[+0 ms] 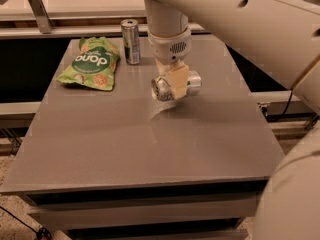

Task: Place 7up can upright

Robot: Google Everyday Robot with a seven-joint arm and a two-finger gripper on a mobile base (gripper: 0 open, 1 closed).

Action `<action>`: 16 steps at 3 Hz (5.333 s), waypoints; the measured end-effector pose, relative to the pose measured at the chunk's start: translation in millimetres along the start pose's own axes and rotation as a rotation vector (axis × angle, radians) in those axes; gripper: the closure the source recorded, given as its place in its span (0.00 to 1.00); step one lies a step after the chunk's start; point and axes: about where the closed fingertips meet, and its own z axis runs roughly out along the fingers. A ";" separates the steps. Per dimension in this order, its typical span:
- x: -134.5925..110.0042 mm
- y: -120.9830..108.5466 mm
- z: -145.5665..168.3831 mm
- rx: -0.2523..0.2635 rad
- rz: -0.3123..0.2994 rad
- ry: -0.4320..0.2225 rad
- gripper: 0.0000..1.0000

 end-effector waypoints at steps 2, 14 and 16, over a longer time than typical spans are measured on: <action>-4.4 -15.5 -0.6 0.065 0.029 -0.018 1.00; 41.4 36.3 -3.7 -0.012 0.476 -0.527 1.00; 26.4 33.3 -13.4 -0.012 0.476 -0.619 1.00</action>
Offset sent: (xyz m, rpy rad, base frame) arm 0.0069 0.0064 0.0000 0.0283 -0.0327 -0.0299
